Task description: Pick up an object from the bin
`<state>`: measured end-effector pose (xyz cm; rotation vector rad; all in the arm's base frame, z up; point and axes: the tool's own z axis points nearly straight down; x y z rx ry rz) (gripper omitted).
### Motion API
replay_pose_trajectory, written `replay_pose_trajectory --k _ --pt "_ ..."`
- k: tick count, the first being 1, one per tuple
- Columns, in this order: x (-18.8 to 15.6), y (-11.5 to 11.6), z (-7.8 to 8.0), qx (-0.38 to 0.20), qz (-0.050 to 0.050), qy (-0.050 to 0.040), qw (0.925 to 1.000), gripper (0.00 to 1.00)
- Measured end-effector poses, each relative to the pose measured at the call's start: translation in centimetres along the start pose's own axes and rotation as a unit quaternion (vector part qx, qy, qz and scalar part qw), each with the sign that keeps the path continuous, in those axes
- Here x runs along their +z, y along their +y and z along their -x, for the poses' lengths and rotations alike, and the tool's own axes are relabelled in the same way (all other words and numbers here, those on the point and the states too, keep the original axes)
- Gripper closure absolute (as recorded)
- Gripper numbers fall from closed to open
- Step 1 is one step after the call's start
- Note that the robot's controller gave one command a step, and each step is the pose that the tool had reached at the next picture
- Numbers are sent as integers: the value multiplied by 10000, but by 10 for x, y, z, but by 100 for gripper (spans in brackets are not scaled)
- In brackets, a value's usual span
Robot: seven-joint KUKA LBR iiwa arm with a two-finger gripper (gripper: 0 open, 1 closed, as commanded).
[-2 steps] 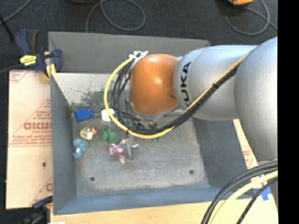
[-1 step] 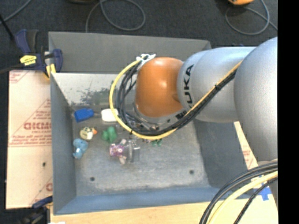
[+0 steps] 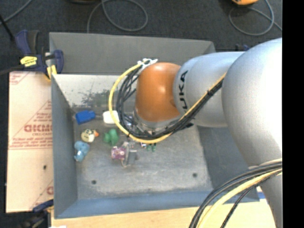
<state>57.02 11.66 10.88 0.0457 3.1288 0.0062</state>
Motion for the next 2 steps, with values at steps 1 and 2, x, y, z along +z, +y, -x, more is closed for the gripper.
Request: replay_pose_trajectory --k 1,2 --pt "30 -5 -4 -526 -5 20 9986 0" --pt "38 1 3 597 12 -23 9982 100"
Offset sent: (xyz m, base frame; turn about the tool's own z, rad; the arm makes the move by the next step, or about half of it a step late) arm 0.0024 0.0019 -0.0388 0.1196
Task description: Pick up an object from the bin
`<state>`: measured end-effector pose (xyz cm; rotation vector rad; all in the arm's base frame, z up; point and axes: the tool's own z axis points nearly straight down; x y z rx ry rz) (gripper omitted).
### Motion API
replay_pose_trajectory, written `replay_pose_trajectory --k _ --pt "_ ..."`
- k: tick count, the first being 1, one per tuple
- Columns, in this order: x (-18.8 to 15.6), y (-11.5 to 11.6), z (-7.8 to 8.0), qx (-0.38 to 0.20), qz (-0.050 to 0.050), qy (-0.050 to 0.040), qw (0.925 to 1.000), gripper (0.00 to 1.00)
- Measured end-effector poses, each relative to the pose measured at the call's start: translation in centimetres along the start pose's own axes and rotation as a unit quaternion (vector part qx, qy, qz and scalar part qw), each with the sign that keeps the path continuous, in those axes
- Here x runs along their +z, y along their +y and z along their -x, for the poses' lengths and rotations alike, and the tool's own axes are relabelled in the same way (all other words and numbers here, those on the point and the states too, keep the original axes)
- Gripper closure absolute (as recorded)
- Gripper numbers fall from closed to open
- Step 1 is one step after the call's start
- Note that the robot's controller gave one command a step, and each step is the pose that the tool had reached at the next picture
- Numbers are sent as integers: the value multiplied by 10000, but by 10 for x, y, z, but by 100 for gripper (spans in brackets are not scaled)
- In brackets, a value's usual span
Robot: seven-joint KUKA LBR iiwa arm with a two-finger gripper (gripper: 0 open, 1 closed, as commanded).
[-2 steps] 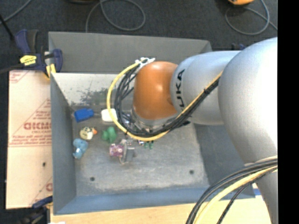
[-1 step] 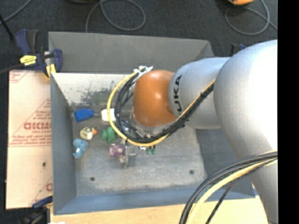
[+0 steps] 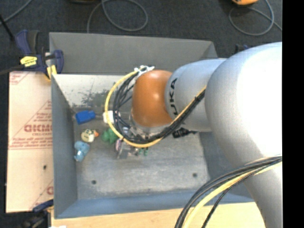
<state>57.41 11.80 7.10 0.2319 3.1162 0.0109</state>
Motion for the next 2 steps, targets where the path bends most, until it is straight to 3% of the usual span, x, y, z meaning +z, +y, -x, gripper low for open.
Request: replay_pose_trajectory --k 1,2 --pt "0 0 0 4 1 0 10000 100" --pt "-33 -8 -3 153 -6 27 9999 100"
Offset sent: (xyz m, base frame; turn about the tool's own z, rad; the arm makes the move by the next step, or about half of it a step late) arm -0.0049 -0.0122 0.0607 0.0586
